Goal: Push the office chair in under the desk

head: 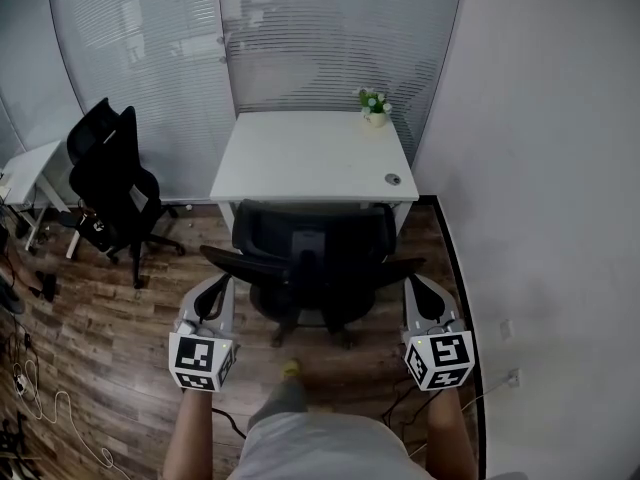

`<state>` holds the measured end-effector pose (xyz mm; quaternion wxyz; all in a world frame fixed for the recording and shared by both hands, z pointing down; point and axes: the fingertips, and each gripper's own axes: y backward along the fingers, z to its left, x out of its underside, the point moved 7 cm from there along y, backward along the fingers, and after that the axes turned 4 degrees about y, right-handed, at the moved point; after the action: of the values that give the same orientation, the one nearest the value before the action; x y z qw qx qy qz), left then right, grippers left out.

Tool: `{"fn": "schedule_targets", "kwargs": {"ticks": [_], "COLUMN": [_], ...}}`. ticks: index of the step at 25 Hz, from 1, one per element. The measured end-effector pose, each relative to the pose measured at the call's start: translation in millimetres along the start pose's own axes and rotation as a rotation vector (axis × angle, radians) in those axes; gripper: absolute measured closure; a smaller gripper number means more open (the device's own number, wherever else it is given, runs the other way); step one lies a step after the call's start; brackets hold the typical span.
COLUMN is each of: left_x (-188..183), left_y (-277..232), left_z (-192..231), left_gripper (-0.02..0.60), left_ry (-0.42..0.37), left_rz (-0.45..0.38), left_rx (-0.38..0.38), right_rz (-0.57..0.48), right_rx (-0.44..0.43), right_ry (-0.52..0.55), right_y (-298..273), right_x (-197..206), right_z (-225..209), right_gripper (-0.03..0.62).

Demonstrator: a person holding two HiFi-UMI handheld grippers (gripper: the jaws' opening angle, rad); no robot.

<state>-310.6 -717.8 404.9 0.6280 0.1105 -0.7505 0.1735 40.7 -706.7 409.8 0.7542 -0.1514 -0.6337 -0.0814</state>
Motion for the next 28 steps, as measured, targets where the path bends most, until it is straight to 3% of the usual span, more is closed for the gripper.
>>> {"fn": "schedule_targets", "kwargs": {"ticks": [7,12,28], "left_x": [-8.8,-12.2,-14.9], "left_y": [8.4,14.2,23.3], "left_z": [1.6,2.2,6.1], "left_gripper": [0.586,0.586,0.586], "left_ry": [0.039,0.045,0.072], "left_rz": [-0.039,-0.052,-0.076], "left_rx": [-0.028,-0.043,-0.082], "right_rz": [0.001,-0.017,-0.026], "right_rx": [0.033,0.063,0.04], "right_ry": [-0.004,-0.068,-0.051], "right_y": [12.5,21.6,20.9], "right_x": [-3.1,-2.0,-3.2], "right_z": [-7.2,-19.5,-13.0], "right_gripper": [0.592,0.592,0.592]}}
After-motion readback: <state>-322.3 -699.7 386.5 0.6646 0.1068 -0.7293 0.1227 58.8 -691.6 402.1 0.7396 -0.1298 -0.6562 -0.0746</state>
